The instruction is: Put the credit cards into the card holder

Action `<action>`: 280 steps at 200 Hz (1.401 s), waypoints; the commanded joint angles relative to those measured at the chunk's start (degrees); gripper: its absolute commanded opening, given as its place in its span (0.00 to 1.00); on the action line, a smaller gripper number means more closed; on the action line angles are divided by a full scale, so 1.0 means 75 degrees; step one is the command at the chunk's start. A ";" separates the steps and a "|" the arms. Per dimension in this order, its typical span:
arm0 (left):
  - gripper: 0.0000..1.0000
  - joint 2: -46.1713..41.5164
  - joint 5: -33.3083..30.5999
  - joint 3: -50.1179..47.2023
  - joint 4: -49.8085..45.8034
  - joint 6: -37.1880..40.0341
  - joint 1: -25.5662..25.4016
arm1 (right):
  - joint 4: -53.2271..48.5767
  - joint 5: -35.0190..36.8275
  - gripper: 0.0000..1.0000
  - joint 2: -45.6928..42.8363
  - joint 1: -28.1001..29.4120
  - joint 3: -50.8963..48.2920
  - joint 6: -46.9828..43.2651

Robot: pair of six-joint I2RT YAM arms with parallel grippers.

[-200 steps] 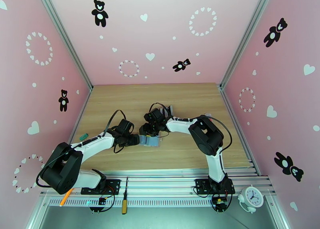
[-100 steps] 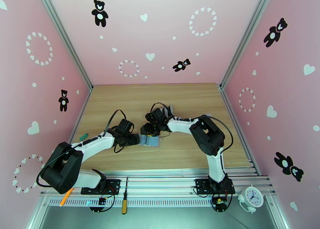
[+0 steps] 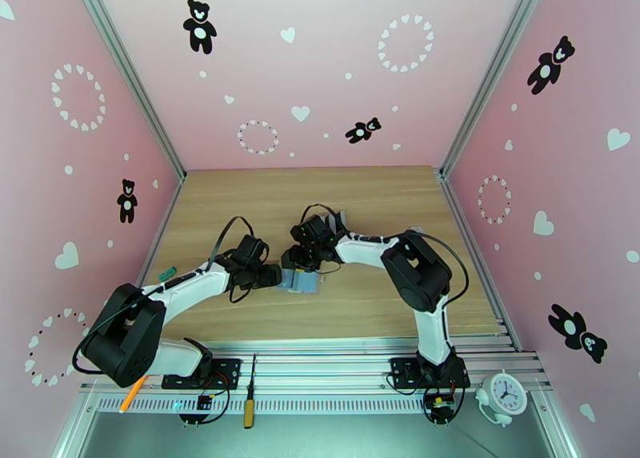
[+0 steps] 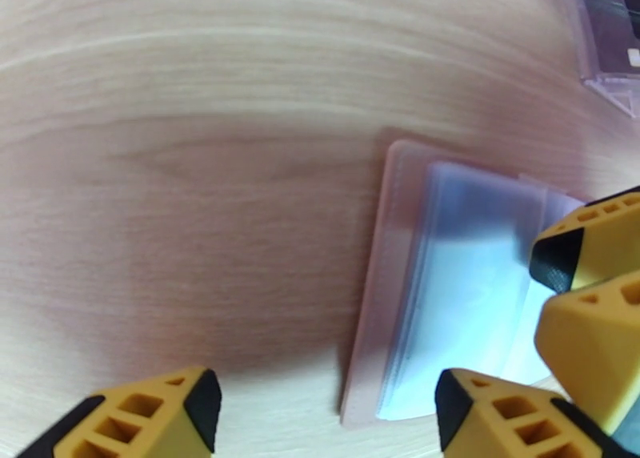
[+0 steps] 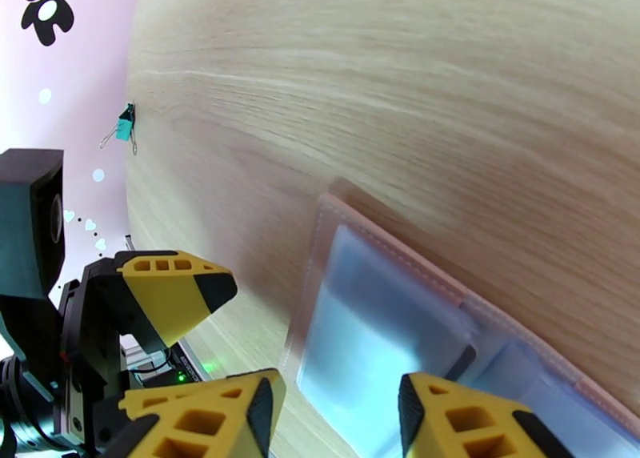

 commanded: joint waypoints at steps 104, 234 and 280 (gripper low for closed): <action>0.81 0.0613 -0.0168 0.1894 -0.0220 0.0144 0.0039 | -0.2460 0.1196 0.48 -0.1295 -0.0544 0.1311 -0.1837; 0.81 0.3621 0.1237 0.4946 0.0663 -0.0230 0.0221 | -0.4639 0.3945 0.50 -0.1980 -0.2060 0.2241 -0.3453; 0.81 0.4501 0.1675 0.5507 0.0832 -0.0324 0.0219 | -0.4929 0.4729 0.51 -0.1705 -0.2278 0.2474 -0.3700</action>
